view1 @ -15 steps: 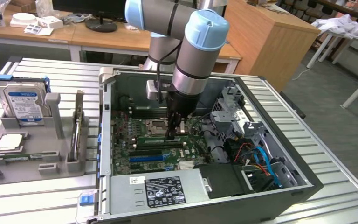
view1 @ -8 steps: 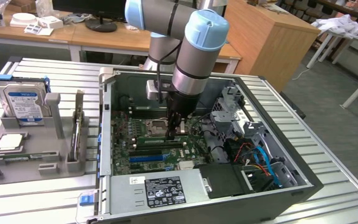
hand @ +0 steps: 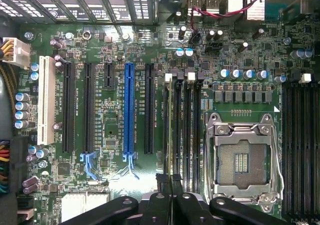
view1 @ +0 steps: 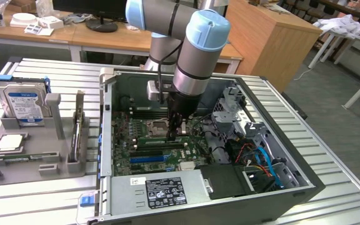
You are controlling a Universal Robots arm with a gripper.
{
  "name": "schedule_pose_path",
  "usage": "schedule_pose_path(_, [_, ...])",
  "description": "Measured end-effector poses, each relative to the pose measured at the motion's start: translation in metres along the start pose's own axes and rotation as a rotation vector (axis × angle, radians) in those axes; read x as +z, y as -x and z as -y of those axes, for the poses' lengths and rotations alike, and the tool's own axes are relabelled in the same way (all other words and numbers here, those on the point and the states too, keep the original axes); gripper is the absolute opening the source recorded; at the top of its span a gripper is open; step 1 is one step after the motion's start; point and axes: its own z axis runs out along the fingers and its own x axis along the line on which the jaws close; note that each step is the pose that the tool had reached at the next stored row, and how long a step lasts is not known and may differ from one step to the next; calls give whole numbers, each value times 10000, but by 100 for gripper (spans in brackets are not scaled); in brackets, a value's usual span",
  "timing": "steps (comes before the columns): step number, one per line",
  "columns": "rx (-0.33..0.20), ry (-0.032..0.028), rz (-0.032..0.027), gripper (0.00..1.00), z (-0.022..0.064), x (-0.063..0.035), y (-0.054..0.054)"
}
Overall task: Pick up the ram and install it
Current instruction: 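Insert the ram into the slot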
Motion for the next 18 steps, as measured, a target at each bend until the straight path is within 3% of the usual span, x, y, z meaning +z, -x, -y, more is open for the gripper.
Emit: schedule_pose_path(18, [0, 0, 14, 12, 3, 14, -7])
